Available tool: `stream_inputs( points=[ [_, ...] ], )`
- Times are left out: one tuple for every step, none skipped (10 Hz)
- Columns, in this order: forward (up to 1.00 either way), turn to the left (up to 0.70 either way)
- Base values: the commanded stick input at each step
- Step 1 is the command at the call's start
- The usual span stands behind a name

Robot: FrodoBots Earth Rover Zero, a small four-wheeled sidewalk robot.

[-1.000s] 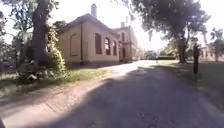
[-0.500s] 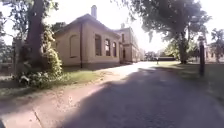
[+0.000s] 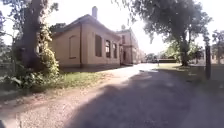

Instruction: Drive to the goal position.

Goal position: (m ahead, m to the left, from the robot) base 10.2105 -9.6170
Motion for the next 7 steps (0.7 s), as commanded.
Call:
stream_inputs(
  points=[
    [0.60, 0.00],
    [0.60, 0.00],
    [0.60, 0.00],
    [0.60, 0.00],
    [0.60, 0.00],
    [0.60, 0.00],
    [0.60, -0.05]
  ],
)
